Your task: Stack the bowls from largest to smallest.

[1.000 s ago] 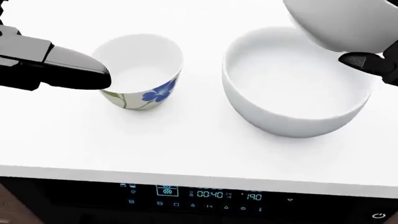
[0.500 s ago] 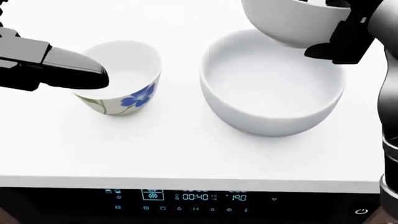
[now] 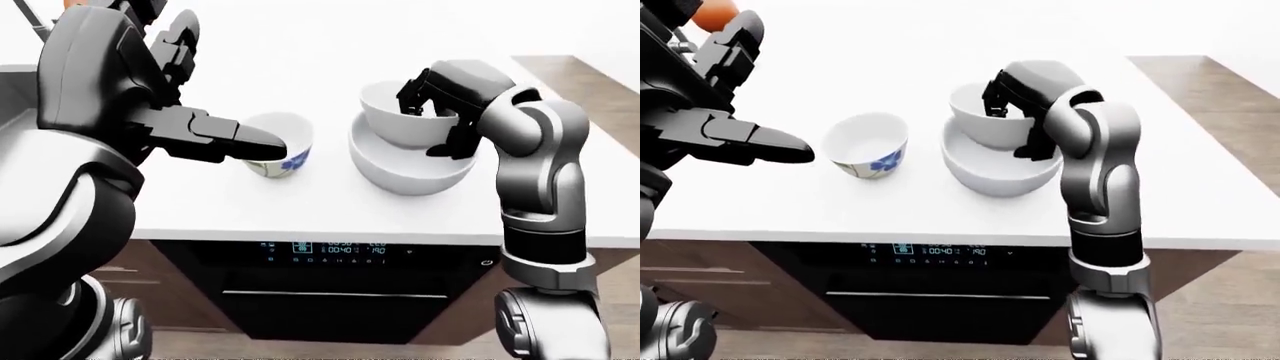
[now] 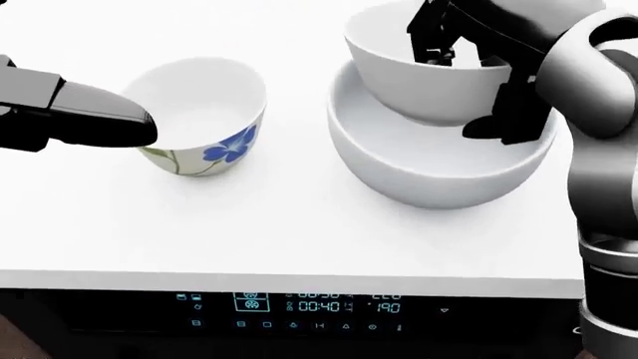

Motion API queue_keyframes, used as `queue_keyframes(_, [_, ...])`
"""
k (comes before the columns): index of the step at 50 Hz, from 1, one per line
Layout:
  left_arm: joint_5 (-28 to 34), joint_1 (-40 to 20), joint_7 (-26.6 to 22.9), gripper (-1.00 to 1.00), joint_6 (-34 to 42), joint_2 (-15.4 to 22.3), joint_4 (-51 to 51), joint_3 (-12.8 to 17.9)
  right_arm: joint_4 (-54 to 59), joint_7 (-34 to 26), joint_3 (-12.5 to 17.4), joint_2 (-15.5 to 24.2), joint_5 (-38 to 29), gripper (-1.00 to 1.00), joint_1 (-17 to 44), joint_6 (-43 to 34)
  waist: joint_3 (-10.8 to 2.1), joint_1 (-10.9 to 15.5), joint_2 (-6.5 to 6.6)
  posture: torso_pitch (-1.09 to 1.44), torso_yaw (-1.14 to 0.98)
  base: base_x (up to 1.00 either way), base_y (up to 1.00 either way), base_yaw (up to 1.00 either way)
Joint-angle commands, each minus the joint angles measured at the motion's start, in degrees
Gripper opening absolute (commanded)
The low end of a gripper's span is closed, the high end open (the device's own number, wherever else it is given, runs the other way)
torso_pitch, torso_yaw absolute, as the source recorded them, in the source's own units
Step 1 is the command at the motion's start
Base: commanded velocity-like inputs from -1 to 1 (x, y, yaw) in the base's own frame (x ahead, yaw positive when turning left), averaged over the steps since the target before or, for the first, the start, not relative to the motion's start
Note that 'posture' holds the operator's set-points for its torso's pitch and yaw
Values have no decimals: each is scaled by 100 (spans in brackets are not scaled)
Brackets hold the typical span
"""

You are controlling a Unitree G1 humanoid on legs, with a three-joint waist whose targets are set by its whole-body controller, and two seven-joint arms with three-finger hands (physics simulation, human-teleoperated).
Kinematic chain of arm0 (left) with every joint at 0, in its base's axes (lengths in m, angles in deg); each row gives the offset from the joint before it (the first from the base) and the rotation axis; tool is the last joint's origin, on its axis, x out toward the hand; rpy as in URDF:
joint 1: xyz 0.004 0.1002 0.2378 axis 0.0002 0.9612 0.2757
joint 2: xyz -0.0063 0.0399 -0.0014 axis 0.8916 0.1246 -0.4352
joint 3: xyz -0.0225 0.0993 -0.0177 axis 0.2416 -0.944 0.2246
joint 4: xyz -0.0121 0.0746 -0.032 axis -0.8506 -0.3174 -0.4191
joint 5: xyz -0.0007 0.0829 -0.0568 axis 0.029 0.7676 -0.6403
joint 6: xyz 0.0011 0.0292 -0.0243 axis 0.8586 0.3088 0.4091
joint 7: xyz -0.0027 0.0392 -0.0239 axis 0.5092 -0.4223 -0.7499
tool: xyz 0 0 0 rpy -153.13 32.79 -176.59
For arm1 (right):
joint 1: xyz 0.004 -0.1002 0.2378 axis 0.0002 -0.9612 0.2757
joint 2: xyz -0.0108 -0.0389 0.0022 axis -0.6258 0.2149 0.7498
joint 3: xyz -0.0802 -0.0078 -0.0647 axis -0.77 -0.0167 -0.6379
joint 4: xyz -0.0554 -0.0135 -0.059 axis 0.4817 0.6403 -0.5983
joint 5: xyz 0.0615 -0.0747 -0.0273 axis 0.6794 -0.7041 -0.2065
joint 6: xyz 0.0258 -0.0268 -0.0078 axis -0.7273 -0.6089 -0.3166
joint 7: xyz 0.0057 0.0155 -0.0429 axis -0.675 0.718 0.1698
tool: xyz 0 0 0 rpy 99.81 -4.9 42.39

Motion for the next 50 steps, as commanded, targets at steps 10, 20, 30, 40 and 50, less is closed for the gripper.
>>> queue_keyframes(10, [-8,-156,59,100,-171,75,19,79,-654,-65,188,96,137,-65,-101,84,-159,2,-3,0,0,0,0,0])
queue_keyframes(20, [92,-55,-31,100,-244,62,34,70,-999,-50,153,-44,77,-22,-423,120,-170,-10,-12,0,0,0,0,0])
queue_keyframes(30, [100,-110,-37,100,-170,48,50,101,-1898,-627,262,-12,192,-21,-610,47,-160,-5,-6,0,0,0,0,0])
queue_keyframes(40, [8,-92,15,100,-185,106,54,147,-2737,-1213,313,3,309,-4,-853,-74,-151,-15,-17,0,0,0,0,0])
queue_keyframes(50, [-32,32,53,100,-255,136,95,142,-2493,-374,478,249,137,0,-1188,891,-160,-14,-22,0,0,0,0,0])
